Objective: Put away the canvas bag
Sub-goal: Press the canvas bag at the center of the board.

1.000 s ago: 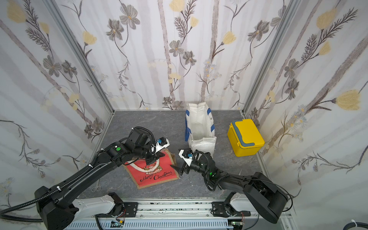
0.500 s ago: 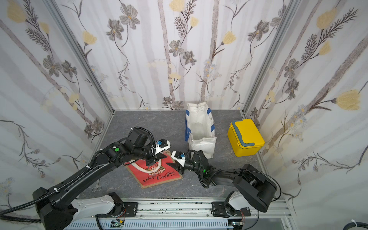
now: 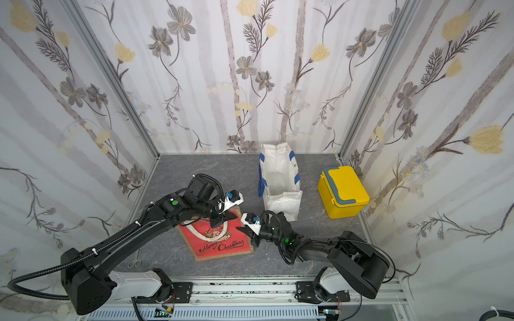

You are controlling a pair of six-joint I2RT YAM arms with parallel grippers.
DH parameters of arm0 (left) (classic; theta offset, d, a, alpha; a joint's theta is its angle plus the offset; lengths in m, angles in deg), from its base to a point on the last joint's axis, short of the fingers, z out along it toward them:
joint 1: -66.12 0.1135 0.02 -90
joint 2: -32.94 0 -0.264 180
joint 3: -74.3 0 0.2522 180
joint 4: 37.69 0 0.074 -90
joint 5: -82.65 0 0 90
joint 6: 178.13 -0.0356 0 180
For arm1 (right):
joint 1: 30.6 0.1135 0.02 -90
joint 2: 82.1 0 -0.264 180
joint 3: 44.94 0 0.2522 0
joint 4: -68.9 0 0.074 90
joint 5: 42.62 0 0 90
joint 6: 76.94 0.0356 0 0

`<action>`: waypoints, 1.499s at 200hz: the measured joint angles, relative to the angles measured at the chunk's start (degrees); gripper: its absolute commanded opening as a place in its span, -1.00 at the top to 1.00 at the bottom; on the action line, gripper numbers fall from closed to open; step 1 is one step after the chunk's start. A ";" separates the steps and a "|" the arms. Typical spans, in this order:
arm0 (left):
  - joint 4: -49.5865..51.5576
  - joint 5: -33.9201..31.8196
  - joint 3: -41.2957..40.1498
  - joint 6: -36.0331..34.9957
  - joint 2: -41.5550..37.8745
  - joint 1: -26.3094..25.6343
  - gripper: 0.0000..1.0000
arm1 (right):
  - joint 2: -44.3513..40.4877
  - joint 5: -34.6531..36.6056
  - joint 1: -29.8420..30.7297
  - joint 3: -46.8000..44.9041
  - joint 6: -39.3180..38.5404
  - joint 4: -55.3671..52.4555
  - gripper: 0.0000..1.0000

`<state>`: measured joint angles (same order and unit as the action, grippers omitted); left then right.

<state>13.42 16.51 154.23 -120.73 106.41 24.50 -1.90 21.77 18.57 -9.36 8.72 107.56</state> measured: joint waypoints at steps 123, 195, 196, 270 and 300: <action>0.96 -1.31 -1.18 -1.55 -7.52 -0.04 1.00 | -13.05 5.51 0.22 -16.92 10.86 -0.70 -0.76; 1.14 -0.28 -0.83 -1.49 -8.09 -0.04 1.00 | 5.25 -0.15 0.92 -13.11 14.93 14.93 -0.06; 1.14 -0.28 -0.83 -1.49 -8.09 -0.04 1.00 | 5.35 -0.17 0.94 -13.07 14.97 15.13 -0.05; -0.52 -0.13 -1.79 -1.22 -8.22 0.07 1.00 | 5.09 0.72 2.54 -11.85 14.23 21.16 1.00; -1.07 -0.26 -2.01 -1.25 -8.87 0.07 1.00 | 0.85 3.43 2.95 -12.04 11.91 16.72 -0.33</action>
<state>12.35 16.25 152.22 -121.97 97.54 24.56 -1.05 25.20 21.52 -21.40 20.63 124.28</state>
